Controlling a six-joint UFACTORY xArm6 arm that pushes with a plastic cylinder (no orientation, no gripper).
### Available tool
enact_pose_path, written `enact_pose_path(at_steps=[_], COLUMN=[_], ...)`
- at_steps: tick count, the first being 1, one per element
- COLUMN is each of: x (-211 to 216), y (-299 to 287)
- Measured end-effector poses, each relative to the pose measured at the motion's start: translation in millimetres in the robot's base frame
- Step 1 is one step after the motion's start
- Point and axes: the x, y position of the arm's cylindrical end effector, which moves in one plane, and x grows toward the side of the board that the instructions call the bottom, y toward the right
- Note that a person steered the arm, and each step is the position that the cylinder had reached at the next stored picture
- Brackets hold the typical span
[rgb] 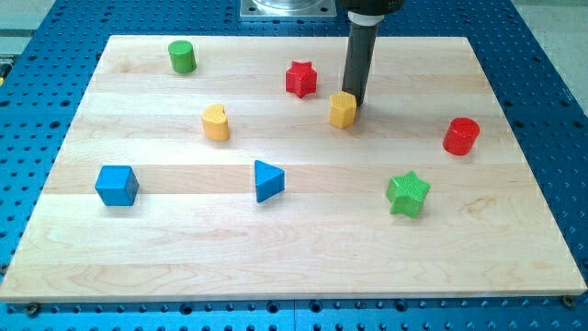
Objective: Slightly move down the red circle
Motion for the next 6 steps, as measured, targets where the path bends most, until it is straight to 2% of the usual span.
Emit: enact_pose_path(at_steps=[1, 2, 3, 4, 5, 6], x=[27.9, 31.6, 21.0, 16.3, 16.7, 24.6], y=[-15.0, -33.5, 6.7, 82.9, 129.7, 131.6])
